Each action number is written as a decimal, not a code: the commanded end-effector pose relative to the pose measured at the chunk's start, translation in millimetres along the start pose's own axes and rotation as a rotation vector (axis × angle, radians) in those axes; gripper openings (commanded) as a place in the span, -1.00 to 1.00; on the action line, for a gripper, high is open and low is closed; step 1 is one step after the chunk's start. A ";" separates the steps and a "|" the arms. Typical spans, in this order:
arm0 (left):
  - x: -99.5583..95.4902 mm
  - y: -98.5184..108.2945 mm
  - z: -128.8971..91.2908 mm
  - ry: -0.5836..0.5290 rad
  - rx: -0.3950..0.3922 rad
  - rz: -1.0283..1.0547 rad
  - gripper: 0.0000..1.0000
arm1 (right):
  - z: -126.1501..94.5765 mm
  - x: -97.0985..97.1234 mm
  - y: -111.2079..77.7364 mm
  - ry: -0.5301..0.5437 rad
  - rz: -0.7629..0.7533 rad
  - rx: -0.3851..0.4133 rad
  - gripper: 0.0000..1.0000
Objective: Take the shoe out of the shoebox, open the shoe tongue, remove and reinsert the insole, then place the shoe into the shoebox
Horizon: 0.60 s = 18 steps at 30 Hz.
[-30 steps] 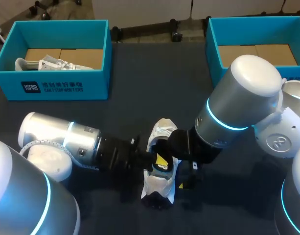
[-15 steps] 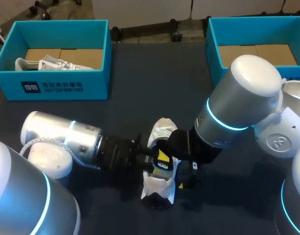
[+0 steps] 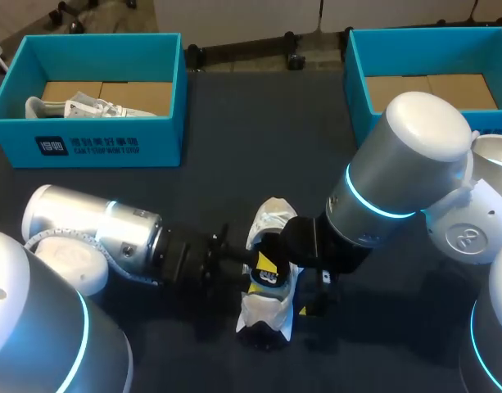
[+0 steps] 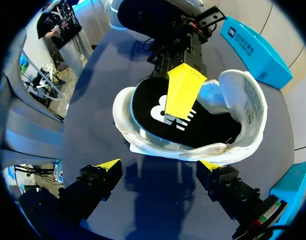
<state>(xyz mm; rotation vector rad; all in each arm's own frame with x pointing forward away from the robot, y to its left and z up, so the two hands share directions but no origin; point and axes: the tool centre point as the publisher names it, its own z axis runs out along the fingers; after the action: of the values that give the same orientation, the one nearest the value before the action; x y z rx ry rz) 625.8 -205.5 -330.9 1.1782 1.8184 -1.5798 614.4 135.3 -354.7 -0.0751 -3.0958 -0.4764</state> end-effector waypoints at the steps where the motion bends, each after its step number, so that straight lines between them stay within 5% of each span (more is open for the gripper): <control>1: 0.7 -4.1 1.2 0.014 -0.015 -0.003 -0.45 | 0.6 1.2 0.0 -0.003 0.001 0.000 1.00; 3: 1.5 -2.8 3.9 0.023 -0.019 0.000 -0.64 | 0.6 1.2 0.0 -0.003 0.001 0.000 1.00; 4: 2.4 -2.2 5.5 0.031 -0.026 0.008 -1.00 | 0.6 1.2 0.0 -0.003 0.001 0.000 1.00; 18: 6.1 33.4 11.9 0.067 -0.098 -0.009 -1.00 | 0.6 1.2 0.0 -0.003 0.001 0.000 1.00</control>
<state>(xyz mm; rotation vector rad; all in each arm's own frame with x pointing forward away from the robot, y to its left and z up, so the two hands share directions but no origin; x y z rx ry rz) 642.8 -207.0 -352.8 1.1889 1.9119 -1.4679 614.4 135.3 -354.7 -0.0751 -3.0958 -0.4763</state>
